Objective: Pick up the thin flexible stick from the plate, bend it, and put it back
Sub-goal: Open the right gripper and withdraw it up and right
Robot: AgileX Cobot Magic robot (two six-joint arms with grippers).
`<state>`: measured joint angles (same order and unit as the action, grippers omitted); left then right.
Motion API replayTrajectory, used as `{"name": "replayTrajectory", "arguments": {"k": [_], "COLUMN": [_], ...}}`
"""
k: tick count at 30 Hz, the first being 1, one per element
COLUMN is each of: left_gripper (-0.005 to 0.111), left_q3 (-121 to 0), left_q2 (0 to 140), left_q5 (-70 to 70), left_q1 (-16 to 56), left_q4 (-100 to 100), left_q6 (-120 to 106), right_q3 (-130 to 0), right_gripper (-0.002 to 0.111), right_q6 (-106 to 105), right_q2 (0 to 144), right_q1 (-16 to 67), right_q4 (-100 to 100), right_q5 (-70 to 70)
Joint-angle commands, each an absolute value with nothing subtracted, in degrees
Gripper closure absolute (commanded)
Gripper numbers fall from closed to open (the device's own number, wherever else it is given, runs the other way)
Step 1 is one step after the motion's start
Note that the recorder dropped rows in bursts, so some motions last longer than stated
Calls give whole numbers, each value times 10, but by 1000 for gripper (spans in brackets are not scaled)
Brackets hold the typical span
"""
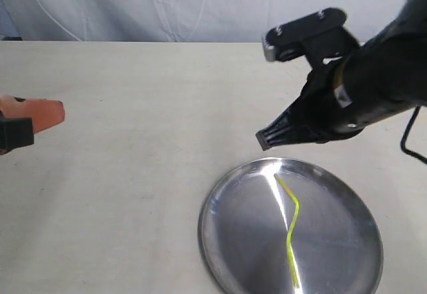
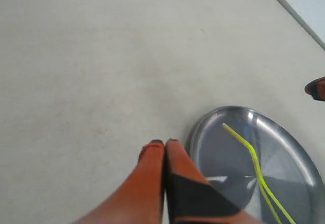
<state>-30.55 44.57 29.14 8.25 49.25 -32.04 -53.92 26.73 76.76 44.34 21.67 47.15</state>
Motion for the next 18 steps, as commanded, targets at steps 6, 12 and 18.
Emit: {"name": "replayTrajectory", "arguments": {"k": [6, 12, 18], "left_gripper": [107, 107, 107], "left_q3": [-302, -302, -302], "left_q2": [291, 225, 220], "left_q5": [284, 284, 303], "left_q1": [82, 82, 82], "left_q4": [477, 473, 469], "left_q6": [-339, -350, -348], "right_q3": [-507, -407, -355], "right_gripper": [108, 108, 108], "right_q6": [201, 201, 201], "right_q2": [578, 498, 472], "right_q1": [440, 440, 440], "right_q4": [123, 114, 109], "right_q5": [431, 367, 346]}}
